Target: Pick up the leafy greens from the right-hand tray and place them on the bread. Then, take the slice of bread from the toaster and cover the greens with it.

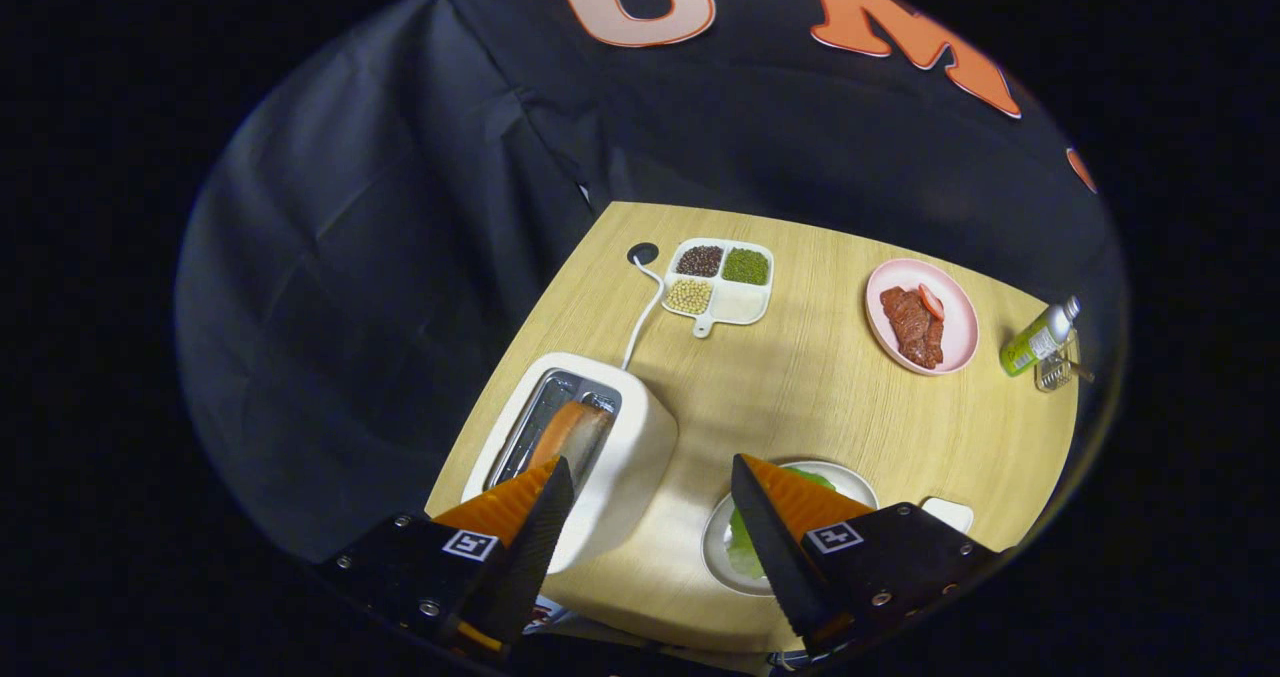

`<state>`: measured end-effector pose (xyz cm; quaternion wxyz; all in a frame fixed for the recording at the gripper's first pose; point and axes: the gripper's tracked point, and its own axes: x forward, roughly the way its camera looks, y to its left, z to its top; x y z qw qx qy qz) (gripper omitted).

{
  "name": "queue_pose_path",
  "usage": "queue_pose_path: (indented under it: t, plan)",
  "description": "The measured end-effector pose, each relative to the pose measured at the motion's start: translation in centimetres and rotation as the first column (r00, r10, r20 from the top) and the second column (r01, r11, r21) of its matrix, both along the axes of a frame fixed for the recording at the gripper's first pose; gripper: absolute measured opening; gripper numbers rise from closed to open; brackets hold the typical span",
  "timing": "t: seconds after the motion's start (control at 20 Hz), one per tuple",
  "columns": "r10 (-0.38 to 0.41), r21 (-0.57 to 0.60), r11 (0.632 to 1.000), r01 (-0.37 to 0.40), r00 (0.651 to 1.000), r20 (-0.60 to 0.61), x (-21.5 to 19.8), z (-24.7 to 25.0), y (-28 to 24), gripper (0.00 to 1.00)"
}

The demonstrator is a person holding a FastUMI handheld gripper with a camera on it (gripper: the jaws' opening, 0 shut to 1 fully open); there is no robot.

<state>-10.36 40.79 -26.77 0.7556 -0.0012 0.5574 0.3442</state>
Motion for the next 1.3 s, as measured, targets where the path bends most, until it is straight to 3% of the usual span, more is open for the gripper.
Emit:
queue_pose_path:
  t: [0.3,0.6,0.9,1.0,1.15,1.3]
  plan:
    - [0.031,-0.023,0.999,-0.031,0.999,-0.025,-0.7,0.4,3.9,0.95]
    - [0.015,-0.114,0.993,-0.027,0.994,-0.107,-1.9,-1.6,4.7,0.84]
    - [-0.001,-0.200,0.979,-0.035,0.985,-0.173,-3.1,-3.9,5.2,0.61]
    - [-0.006,-0.216,0.976,-0.035,0.982,-0.188,-3.3,-4.6,5.5,0.51]
    - [-0.019,-0.216,0.976,-0.024,0.981,-0.193,-3.6,-5.0,5.8,0.26]
    - [-0.037,-0.179,0.984,-0.001,0.978,-0.206,-3.6,-5.0,6.6,0.18]
